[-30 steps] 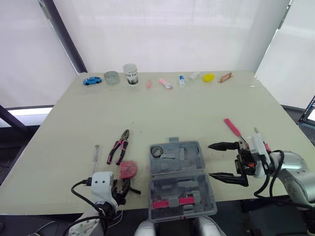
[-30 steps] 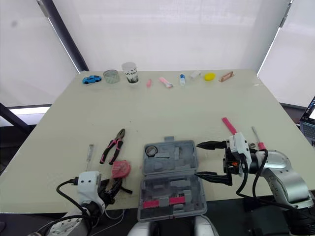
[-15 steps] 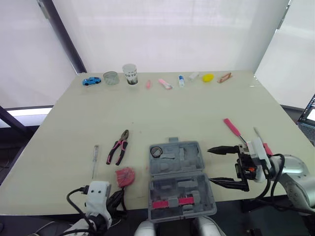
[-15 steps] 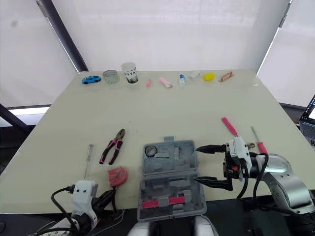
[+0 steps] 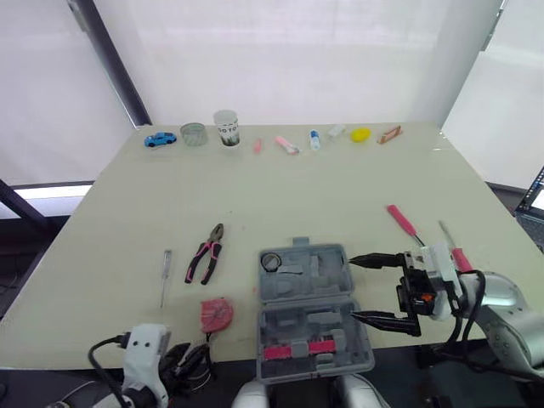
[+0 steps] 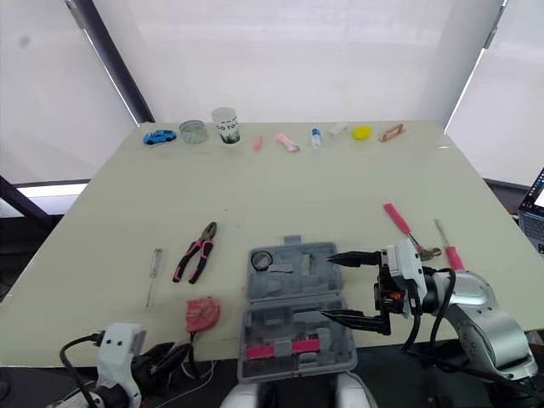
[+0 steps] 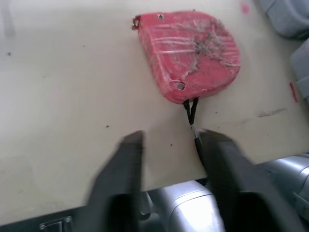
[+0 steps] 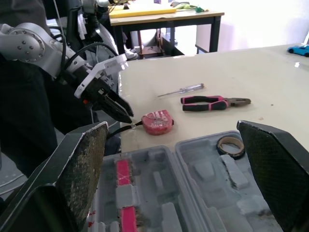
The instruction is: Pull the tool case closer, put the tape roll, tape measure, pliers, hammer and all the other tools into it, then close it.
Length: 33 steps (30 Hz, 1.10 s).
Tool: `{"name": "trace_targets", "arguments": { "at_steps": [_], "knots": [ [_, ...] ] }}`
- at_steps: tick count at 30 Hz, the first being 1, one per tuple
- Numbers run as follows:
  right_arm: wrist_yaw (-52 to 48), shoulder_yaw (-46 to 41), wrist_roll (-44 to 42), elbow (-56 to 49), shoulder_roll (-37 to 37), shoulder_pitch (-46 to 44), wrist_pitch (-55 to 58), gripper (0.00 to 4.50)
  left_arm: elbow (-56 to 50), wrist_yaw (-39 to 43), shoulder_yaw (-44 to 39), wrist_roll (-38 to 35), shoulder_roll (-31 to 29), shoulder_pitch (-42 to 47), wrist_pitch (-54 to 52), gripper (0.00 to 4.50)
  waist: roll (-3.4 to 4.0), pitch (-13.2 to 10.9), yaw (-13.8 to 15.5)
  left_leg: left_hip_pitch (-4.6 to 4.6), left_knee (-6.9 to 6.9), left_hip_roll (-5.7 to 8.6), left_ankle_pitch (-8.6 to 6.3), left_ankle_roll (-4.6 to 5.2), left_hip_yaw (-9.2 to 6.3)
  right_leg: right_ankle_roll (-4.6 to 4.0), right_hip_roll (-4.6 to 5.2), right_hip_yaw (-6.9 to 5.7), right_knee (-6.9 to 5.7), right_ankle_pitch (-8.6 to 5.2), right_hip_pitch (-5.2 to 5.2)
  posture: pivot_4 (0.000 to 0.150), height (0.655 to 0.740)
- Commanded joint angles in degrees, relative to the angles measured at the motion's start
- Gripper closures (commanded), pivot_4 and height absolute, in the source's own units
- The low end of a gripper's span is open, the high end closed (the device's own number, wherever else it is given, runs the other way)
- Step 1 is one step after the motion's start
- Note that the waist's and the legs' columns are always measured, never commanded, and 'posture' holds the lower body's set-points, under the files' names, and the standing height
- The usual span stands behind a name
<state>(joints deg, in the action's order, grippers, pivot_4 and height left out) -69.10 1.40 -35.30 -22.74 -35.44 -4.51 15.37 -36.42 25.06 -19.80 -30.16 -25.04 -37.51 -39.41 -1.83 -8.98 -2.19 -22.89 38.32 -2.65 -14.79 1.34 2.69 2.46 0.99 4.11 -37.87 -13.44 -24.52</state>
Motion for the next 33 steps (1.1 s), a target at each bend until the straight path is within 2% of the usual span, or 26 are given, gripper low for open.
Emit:
{"name": "trace_targets", "arguments": {
  "at_steps": [1,5,7,8,9,10,11,18,24,28,33],
  "knots": [
    [0.64,-0.21,-0.8,-1.76,0.49,-0.17,-0.74,0.0,-3.45,6.75,-4.26,-2.61,-3.99,-1.57,3.24,1.11,-0.04,-0.02,0.01,-0.01,0.0,0.0,0.0,0.0,0.0,0.0,0.0,-0.01,0.01,0.0,0.0,0.15,0.74],
    [1.04,0.21,-0.6,-1.73,0.82,-0.29,-0.92,0.0,-1.84,13.24,-7.3,-3.56,-8.15,-2.03,5.81,1.11,-0.03,-0.02,-0.02,-0.01,-0.01,0.0,0.0,0.0,0.01,-0.02,0.01,-0.01,0.0,0.0,-0.04,0.15,0.74],
    [1.17,0.14,-0.63,-1.68,0.84,-0.4,-0.96,0.0,0.35,19.67,-8.77,-3.64,-11.88,-1.99,8.37,1.11,-0.03,-0.03,-0.01,-0.01,-0.01,-0.01,0.0,0.0,0.01,-0.02,0.01,0.0,0.0,0.0,-0.04,0.15,0.74],
    [1.21,0.07,-0.64,-1.63,0.85,-0.49,-0.96,0.0,1.71,22.69,-9.13,-3.23,-13.79,-1.95,9.7,0.67,-0.03,-0.03,-0.02,-0.01,-0.01,-0.01,0.0,0.0,0.02,-0.02,0.0,-0.01,0.0,0.0,-0.04,0.15,0.74],
    [1.25,0.03,-0.61,-1.56,0.87,-0.62,-0.97,0.0,3.5,26.06,-9.5,-3.13,-15.7,-1.52,11.2,0.56,-0.02,-0.04,-0.02,-0.01,-0.01,-0.01,0.0,0.0,0.03,-0.02,0.0,-0.03,0.0,-0.01,-0.04,0.15,0.74],
    [1.25,0.03,-0.55,-1.45,0.88,-0.72,-1.01,0.0,5.36,28.51,-9.75,-2.97,-17.19,-0.79,12.45,0.13,-0.01,-0.04,-0.01,-0.01,-0.01,-0.01,0.0,0.0,0.04,-0.02,0.01,-0.02,-0.01,-0.01,-0.05,0.15,0.74],
    [1.26,0.03,-0.48,-1.36,0.89,-0.8,-1.05,0.0,7.37,30.49,-9.93,-2.83,-18.63,0.31,13.59,0.06,-0.01,-0.04,-0.01,-0.01,-0.01,-0.02,0.0,0.0,0.05,-0.03,0.0,-0.02,0.01,-0.01,-0.06,0.15,0.74],
    [2.2,0.06,0.02,-1.61,1.1,-0.87,-1.53,0.0,24.03,45.61,-5.55,0.9,-28.85,12.42,22.99,0.06,0.0,-0.05,0.23,-0.02,-0.02,-0.03,0.0,-0.01,0.13,-0.07,0.02,-0.13,0.02,0.0,-0.09,0.15,0.74],
    [3.52,-0.28,0.56,-2.72,1.28,0.29,-1.99,0.0,33.01,54.26,4.54,4.24,-32.35,27.15,27.9,0.06,-0.01,-0.06,0.4,-0.1,-0.03,-0.03,0.01,-0.01,0.2,-0.18,0.01,-0.14,0.0,0.09,-0.08,0.15,0.74],
    [4.11,-0.64,0.63,-3.76,0.98,1.41,-2.05,0.0,37.05,55.74,11.56,8.4,-31.76,35.92,30.42,0.06,-0.02,-0.06,0.66,-0.11,-0.01,-0.02,0.01,-0.01,0.19,-0.16,-0.01,-0.18,-0.03,0.1,-0.07,0.15,0.74],
    [4.65,-0.9,0.45,-4.35,0.56,1.81,-1.86,0.0,40.4,55.25,17.23,13.03,-30.82,41.8,32.82,0.06,-0.02,-0.07,0.47,-0.13,-0.01,-0.02,0.01,-0.01,0.19,-0.06,-0.04,-0.17,-0.04,0.16,-0.07,0.15,0.74]
  ]
}}
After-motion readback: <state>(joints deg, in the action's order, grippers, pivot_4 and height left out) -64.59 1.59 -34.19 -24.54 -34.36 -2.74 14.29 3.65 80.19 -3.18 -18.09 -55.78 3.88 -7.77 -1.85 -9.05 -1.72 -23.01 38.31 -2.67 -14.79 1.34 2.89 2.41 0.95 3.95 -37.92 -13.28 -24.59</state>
